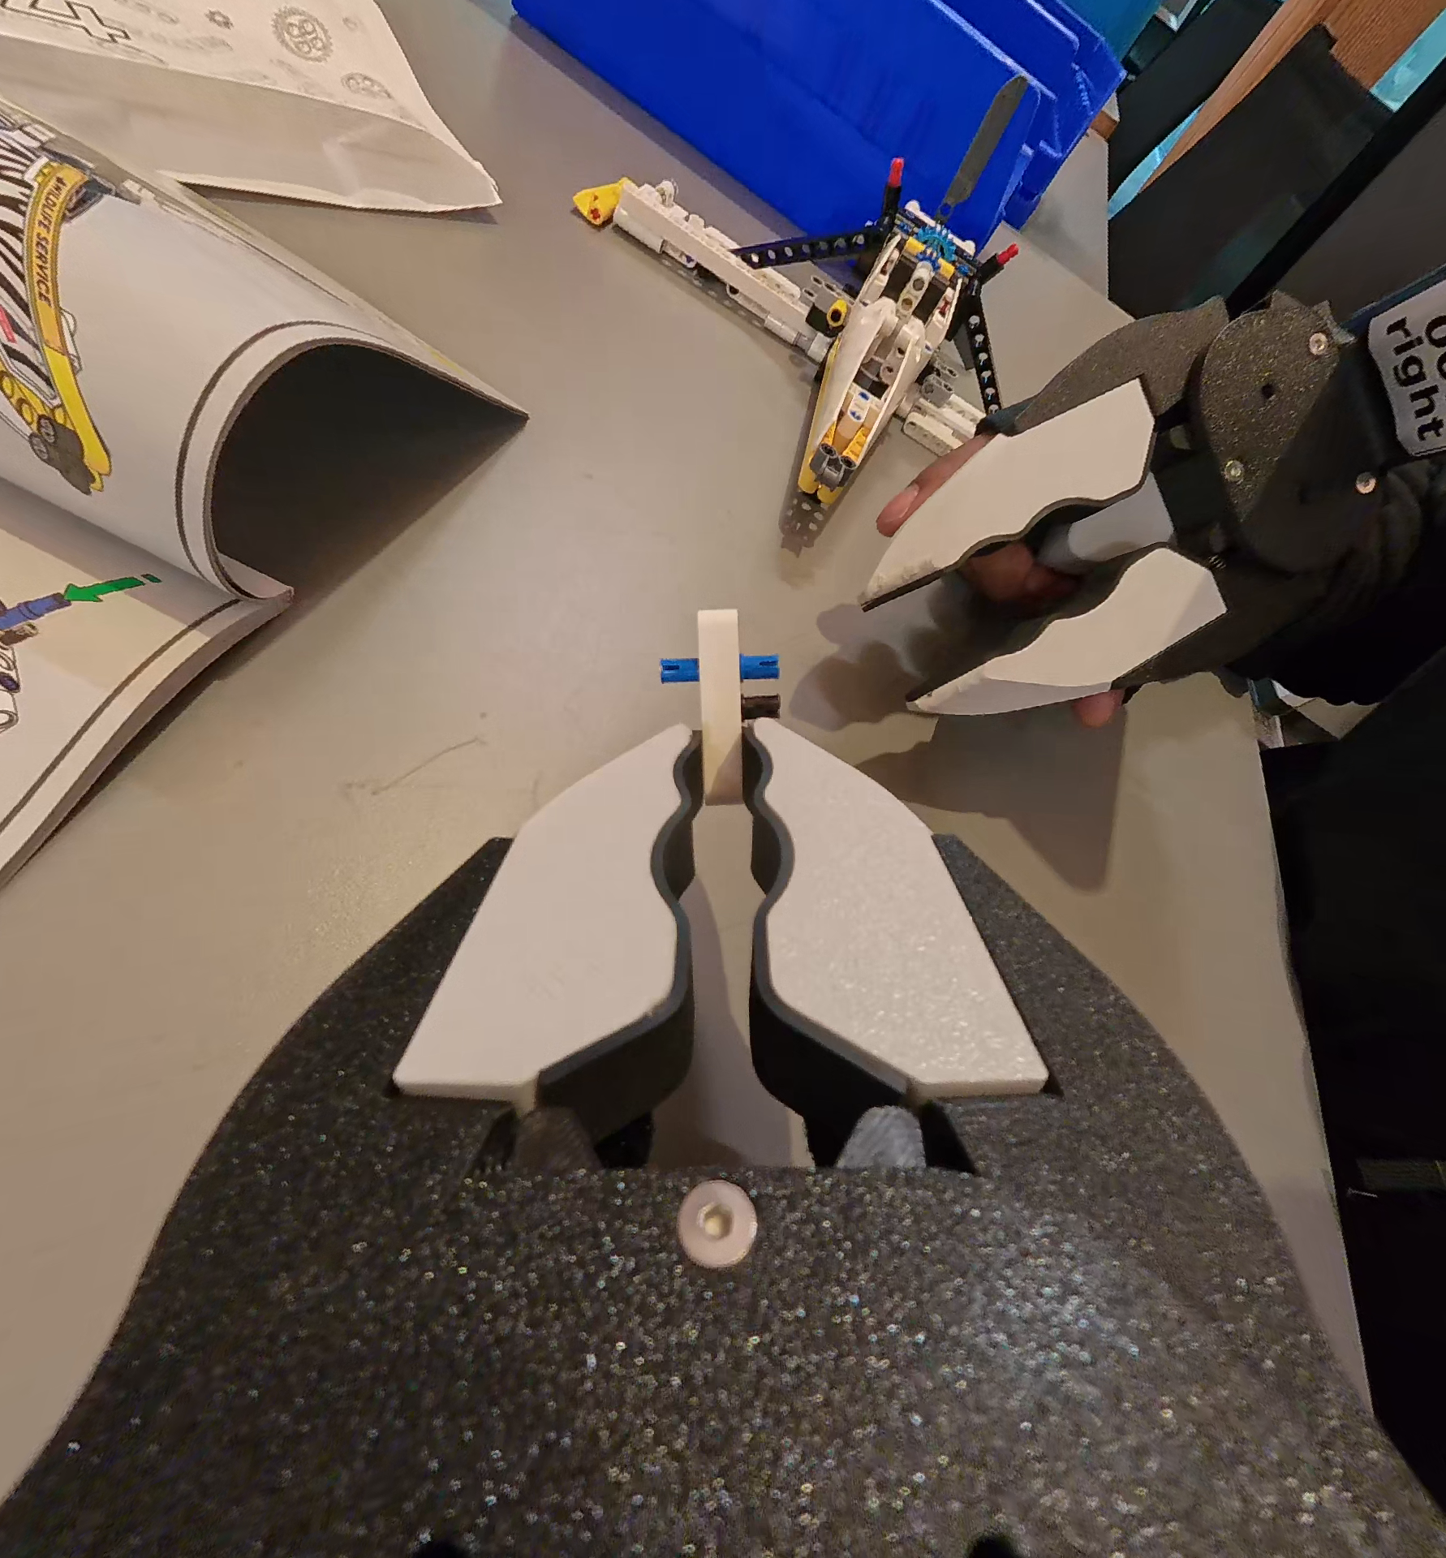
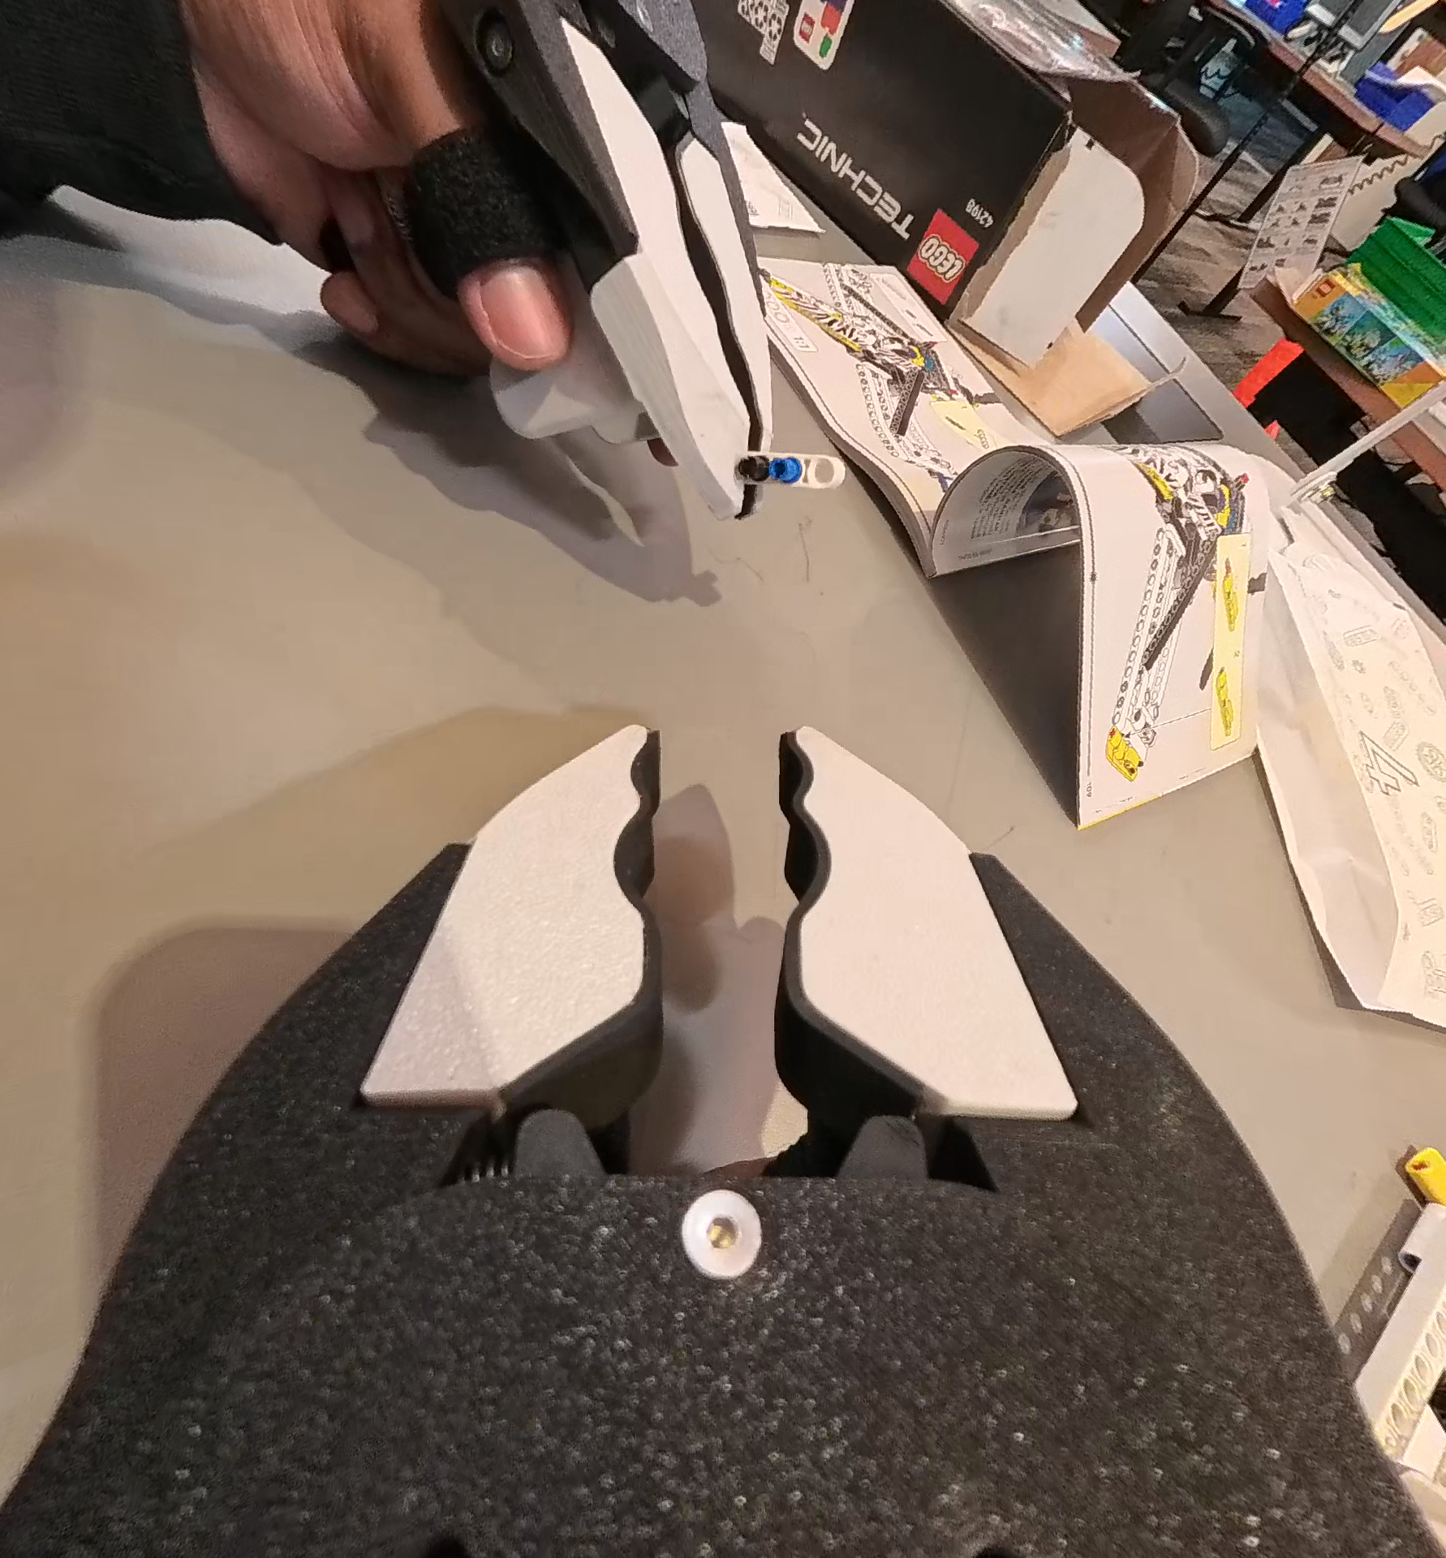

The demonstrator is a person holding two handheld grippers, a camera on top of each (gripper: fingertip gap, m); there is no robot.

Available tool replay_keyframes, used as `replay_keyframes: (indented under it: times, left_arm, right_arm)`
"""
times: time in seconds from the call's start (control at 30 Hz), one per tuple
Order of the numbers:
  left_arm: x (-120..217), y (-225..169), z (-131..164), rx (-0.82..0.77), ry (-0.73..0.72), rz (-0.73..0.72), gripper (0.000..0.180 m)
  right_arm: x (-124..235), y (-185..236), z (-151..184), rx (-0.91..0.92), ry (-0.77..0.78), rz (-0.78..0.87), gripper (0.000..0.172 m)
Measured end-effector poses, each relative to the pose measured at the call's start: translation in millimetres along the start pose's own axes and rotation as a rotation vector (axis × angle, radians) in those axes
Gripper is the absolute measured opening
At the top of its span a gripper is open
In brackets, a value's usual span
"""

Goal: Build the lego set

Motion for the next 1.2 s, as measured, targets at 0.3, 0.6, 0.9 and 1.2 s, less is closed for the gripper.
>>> replay_keyframes:
  times: [0.3,0.6,0.9,1.2]
  left_arm:
    - [-11,-18,10,-0.141,0.100,-0.002,0.008]
    - [-49,-78,6,-0.309,0.184,0.022,0.008]
    - [-111,-178,7,-0.565,0.360,0.189,0.008]
    - [-159,-214,-8,-0.688,0.465,0.147,0.008]
  right_arm:
    - [0,3,-3,0.066,-0.003,0.052,0.029]
    - [51,18,-9,0.406,-0.023,0.341,0.039]
    - [128,73,33,0.540,0.074,0.485,0.030]
    - [179,73,85,0.435,0.225,0.525,0.030]
Point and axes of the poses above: each gripper's, where its closed fingertips meet, x back along the fingers, z out of its underside, y = z × x across the jaws, the point moved 4 cm from there along x, back along the fingers, and after that the axes turned 7 degrees about -z, right-handed, at the moved point
